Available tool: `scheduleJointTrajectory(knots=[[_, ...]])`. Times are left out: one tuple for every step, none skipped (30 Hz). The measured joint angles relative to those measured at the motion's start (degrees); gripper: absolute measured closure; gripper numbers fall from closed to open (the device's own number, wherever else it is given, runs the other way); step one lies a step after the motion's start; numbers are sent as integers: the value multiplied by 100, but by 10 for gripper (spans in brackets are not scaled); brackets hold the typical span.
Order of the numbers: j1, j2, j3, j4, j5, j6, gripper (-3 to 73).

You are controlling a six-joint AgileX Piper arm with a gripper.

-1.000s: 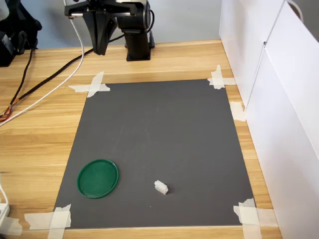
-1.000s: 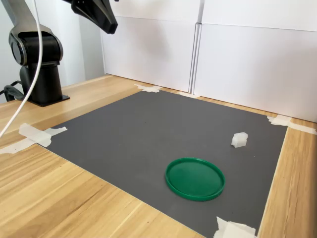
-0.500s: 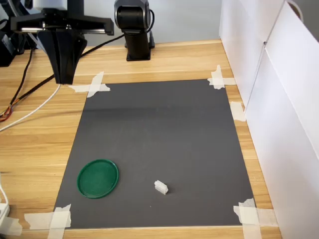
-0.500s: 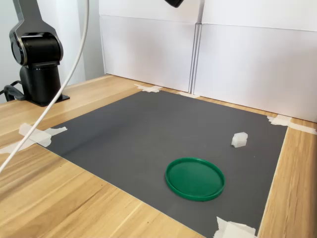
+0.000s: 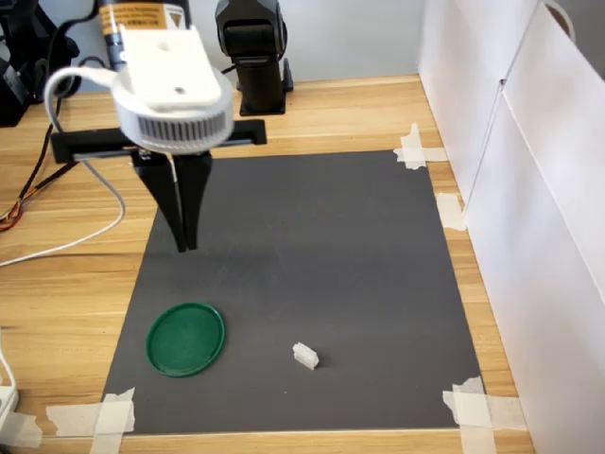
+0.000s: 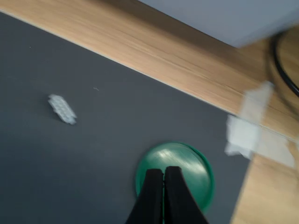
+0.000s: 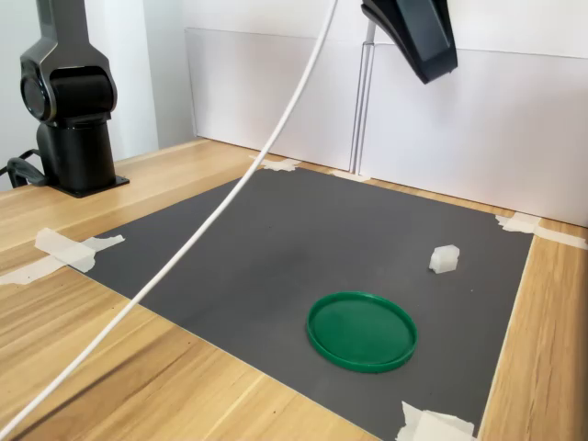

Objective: Grasp a white terminal and put it in the green lid.

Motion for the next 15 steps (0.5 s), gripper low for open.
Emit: scheduleJointTrajectory(knots=[[70,58,-20,0,-61,-6,716],[132,116,-27,0,-152,-11,716],[182,168,-39,0,-269,-11,716],[212,213,-46,0,-345,-11,716],[231,236,-52,0,-373,-11,716],[243,248,-52,0,-373,-11,716],[247,253,-52,0,-378,-11,716],[247,255,-52,0,-383,-11,716],[247,267,-64,0,-379,-11,716],[247,295,-71,-41,-370,-11,716],[247,324,-76,-81,-350,-45,716],[247,361,-78,-106,-311,-107,716],[247,410,-83,-121,-259,-226,716],[247,464,-83,-121,-173,-395,716],[247,522,-83,-104,-63,-627,716]])
